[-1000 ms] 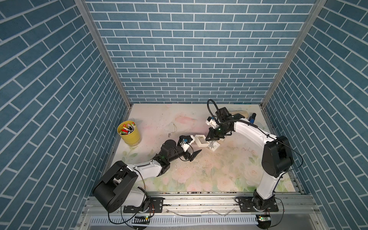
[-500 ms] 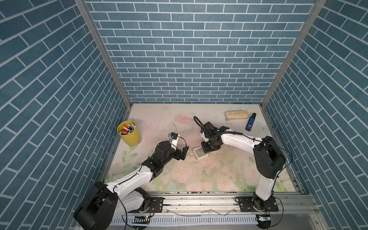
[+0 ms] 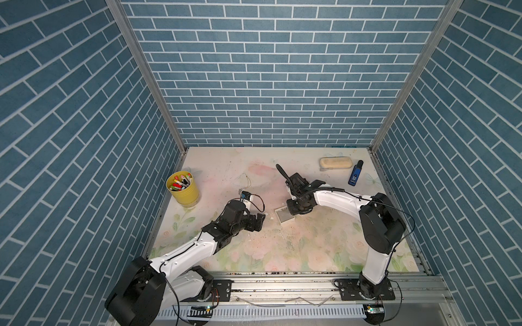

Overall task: Take the necklace out of the lift-off lid jewelry box
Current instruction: Place the jewelry box at the center of the board, then take out the inner lining from the jewelry box.

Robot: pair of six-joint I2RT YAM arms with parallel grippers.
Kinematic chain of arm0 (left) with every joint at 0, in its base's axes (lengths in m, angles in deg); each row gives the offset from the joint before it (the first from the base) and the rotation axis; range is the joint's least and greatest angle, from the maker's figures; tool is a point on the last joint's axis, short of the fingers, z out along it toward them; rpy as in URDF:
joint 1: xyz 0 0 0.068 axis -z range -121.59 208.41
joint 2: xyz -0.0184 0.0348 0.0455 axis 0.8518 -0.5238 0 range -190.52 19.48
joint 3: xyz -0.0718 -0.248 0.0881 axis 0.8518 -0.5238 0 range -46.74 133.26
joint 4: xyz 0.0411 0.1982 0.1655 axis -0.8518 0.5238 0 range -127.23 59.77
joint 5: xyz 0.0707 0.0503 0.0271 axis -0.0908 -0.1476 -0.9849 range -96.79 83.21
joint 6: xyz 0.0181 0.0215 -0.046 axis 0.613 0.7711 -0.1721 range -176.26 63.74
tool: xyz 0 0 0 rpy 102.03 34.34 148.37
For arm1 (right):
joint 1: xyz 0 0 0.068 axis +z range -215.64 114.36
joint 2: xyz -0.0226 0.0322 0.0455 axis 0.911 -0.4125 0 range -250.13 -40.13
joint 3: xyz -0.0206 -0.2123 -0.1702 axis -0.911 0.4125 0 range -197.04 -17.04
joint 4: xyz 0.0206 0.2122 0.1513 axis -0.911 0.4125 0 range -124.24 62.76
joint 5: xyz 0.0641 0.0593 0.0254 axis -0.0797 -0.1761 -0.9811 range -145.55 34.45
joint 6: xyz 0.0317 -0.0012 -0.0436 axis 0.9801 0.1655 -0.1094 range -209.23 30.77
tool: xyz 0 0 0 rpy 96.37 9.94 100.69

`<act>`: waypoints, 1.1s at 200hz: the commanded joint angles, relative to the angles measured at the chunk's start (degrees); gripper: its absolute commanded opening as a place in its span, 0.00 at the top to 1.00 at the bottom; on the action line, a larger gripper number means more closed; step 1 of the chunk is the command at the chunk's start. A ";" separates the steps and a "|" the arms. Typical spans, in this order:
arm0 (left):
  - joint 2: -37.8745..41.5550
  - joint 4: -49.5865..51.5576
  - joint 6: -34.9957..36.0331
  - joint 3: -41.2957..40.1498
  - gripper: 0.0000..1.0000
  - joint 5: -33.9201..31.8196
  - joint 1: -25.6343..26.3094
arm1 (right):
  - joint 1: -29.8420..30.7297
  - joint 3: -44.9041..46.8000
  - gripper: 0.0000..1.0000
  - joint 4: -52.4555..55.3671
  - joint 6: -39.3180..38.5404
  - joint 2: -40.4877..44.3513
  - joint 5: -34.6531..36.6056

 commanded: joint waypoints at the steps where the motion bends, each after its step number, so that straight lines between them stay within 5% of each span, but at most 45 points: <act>1: -0.99 1.17 -3.13 1.50 0.15 1.47 -0.29 | 0.16 -0.83 0.64 2.78 -1.29 4.36 -1.70; 48: -5.97 -4.23 -11.61 1.16 0.34 3.49 0.18 | 0.59 -6.18 0.61 10.82 3.47 3.79 -0.14; 107: -11.70 -4.85 -14.94 4.24 0.32 2.16 3.03 | 4.26 -8.42 0.53 10.06 4.33 -2.37 0.03; 220: -16.14 -6.78 -15.13 5.69 0.32 2.48 3.92 | 4.90 -12.08 0.53 11.88 2.44 -13.30 -0.42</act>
